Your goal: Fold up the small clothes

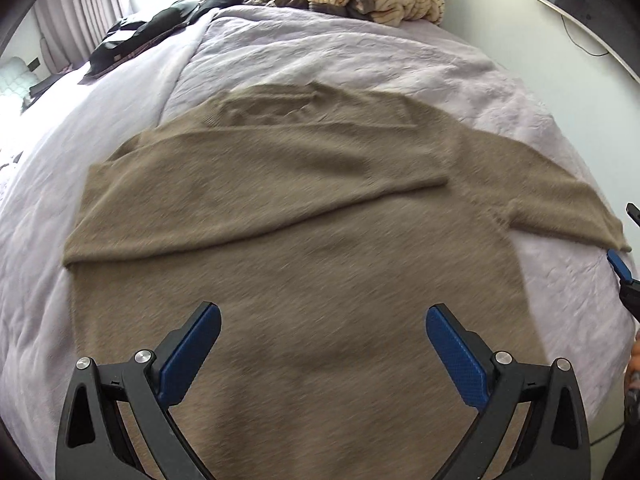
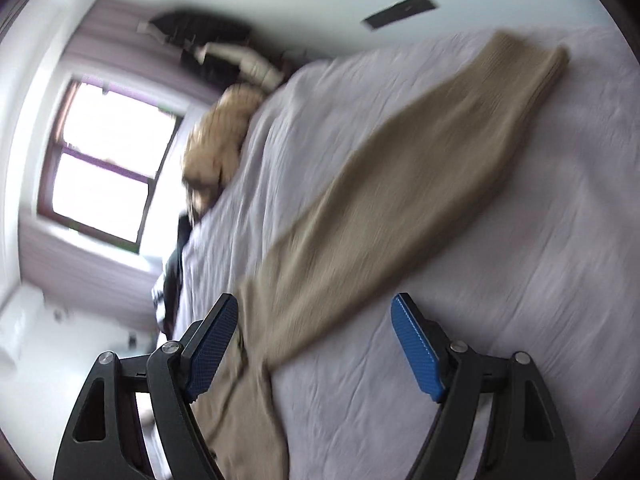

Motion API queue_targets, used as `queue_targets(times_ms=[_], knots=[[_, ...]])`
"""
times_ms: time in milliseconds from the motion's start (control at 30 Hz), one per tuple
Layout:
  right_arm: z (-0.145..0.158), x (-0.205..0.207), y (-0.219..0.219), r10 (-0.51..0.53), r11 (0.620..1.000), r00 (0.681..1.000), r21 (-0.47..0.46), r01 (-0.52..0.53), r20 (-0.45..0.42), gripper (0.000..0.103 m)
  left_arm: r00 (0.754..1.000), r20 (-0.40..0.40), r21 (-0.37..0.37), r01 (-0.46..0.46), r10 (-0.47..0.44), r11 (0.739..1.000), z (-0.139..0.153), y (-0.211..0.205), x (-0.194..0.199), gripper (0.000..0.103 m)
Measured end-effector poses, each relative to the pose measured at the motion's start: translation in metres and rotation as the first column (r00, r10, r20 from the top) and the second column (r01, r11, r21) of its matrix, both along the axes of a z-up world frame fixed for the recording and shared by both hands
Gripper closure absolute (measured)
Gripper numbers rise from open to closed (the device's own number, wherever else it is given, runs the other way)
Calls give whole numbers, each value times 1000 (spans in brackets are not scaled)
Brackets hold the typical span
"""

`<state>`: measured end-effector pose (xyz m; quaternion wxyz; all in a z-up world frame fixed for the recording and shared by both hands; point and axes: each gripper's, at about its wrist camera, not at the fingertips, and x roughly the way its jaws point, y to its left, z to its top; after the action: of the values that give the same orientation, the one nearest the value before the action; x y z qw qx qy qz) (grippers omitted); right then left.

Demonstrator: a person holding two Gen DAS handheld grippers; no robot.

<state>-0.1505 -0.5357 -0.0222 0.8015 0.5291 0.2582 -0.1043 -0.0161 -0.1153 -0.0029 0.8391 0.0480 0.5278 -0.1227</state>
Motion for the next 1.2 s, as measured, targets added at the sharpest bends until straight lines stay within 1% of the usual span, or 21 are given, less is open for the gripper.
queue_targets(times_ms=[100,167,200,233,300,400,500,567,633,700,733,767,800,833,867,933,967,1033,1100,1167,1200], knots=[[-8,-3,-29,-96,994,995,58,96,4,21,1000,4,-11,11,-11,1000,2,-13,6,0],[-18,-7,-48,-155,982,988,111,153,2,21,1000,2,-22,17,-17,1000,2,-21,11,0],[-23,-8,-56,-182,973,983,149,177,16,21,1000,2,-24,19,-19,1000,2,-24,12,0],[-27,-8,-61,-202,964,979,180,194,27,21,1000,3,-27,21,-21,999,2,-27,14,0],[-29,-8,-66,-225,954,974,209,213,36,21,1000,5,-31,25,-25,999,1,-32,18,0],[-24,-15,-63,-249,944,968,225,240,14,22,1000,5,-27,27,-27,999,1,-36,22,0],[-18,-29,-56,-270,943,962,187,274,-45,21,999,9,-31,33,-33,999,0,-34,25,0],[-22,-34,-57,-272,943,961,186,277,-51,21,1000,4,-20,26,-26,999,-3,-32,29,0],[-30,-27,-64,-257,941,964,212,265,-64,21,1000,-8,-23,13,-13,1000,-5,-31,32,0],[-32,-17,-70,-255,943,965,202,262,-63,21,1000,-16,-41,8,-9,999,-6,-31,33,0],[-30,-13,-73,-255,949,965,178,262,-59,25,1000,-12,-45,9,-9,999,-5,-31,32,0],[-27,-11,-75,-259,952,964,156,265,-58,33,1000,-7,-46,10,-10,999,-4,-31,32,0],[-26,-11,-75,-257,953,965,155,261,-47,61,1000,-4,-48,11,-11,999,-3,-30,32,0],[-26,-8,-76,-248,953,968,175,249,-29,91,1000,0,-54,12,-12,998,-3,-28,33,0],[-25,-6,-75,-236,951,972,207,232,-3,95,1000,2,-61,11,-11,998,-2,-25,34,0],[-17,1,-67,-207,960,978,201,195,39,95,1000,3,-70,4,-4,998,-2,-18,38,0],[-9,4,-62,-181,970,982,177,167,61,95,1000,4,-72,-1,1,997,-2,-14,39,0],[12,22,-45,-87,989,988,128,71,126,95,1000,9,-80,-21,22,997,-1,-2,44,0],[32,44,-21,14,998,987,61,-24,161,95,999,16,-91,-43,45,995,1,11,47,0],[53,74,13,134,991,975,-27,-131,179,95,996,29,-104,-76,80,992,4,31,49,0],[64,92,38,205,978,962,-83,-193,180,95,995,35,-108,-91,95,990,5,41,50,0]])
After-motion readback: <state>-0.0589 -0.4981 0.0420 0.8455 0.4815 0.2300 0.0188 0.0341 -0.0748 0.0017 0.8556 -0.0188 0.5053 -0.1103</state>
